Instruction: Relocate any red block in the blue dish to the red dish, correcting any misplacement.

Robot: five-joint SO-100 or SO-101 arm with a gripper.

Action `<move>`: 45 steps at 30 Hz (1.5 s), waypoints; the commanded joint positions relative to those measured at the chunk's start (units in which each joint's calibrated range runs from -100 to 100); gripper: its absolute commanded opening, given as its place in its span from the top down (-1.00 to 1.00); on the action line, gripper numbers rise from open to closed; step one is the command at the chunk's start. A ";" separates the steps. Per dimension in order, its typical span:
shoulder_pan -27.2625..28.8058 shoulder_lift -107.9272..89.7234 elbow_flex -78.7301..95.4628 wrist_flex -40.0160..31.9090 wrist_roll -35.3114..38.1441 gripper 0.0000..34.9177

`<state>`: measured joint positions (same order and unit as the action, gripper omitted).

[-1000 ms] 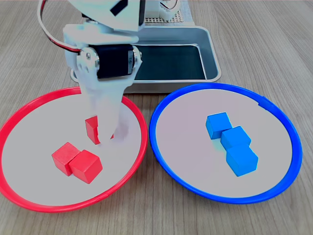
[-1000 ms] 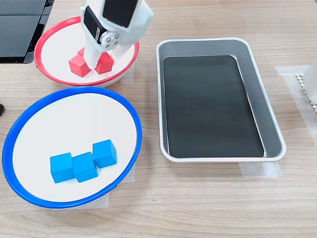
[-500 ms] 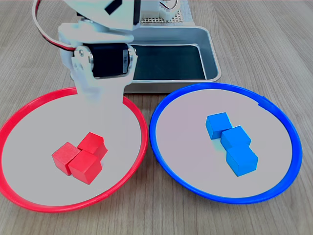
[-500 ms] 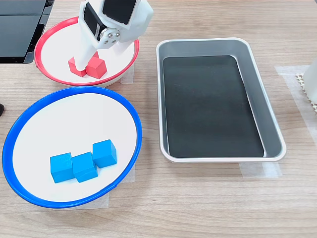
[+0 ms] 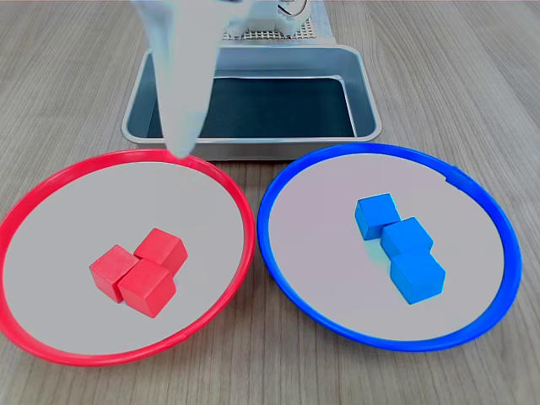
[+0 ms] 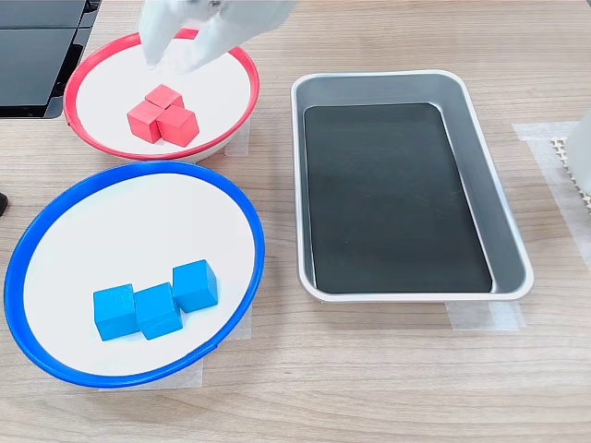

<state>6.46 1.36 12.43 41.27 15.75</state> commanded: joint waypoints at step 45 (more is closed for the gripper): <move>-8.01 -98.21 87.48 2.52 -17.34 0.98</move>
<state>-1.06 -94.54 99.73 42.25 -1.49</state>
